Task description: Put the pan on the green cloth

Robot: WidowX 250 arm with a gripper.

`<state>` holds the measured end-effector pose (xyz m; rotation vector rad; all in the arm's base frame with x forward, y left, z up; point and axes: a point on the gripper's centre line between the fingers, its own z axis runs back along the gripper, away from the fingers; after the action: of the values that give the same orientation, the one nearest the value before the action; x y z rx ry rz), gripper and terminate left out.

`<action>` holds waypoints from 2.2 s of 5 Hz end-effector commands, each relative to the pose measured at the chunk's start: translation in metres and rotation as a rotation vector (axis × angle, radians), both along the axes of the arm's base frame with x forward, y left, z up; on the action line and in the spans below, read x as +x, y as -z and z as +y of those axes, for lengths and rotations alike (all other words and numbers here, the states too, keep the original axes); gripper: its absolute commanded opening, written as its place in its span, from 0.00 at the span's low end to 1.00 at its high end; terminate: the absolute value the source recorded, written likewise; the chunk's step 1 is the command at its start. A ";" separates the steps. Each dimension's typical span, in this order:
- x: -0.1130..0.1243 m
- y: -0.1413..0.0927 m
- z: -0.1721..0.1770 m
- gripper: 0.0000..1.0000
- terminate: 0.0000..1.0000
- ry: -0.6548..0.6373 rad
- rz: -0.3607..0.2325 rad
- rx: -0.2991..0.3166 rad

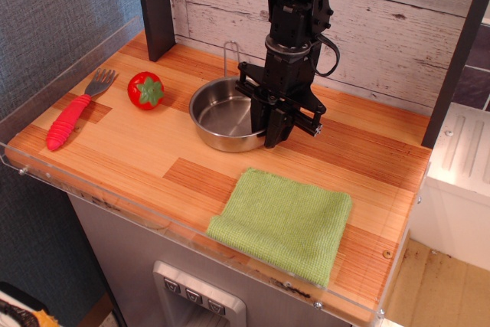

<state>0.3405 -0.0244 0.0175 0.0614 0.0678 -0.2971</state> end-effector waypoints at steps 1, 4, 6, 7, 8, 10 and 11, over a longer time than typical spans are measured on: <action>0.004 -0.055 -0.004 0.00 0.00 0.007 -0.139 -0.006; -0.093 -0.080 -0.086 0.00 0.00 -0.003 -0.111 -0.085; -0.097 -0.051 -0.094 0.00 0.00 -0.040 -0.060 -0.078; -0.093 -0.042 -0.094 0.00 0.00 -0.042 -0.047 -0.062; -0.096 -0.031 -0.094 1.00 0.00 -0.019 0.001 -0.055; -0.103 -0.076 -0.093 1.00 0.00 0.030 -0.093 -0.143; -0.103 -0.109 -0.068 1.00 0.00 -0.017 -0.163 -0.203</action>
<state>0.2398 -0.0935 0.1174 -0.1049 -0.0933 -0.2693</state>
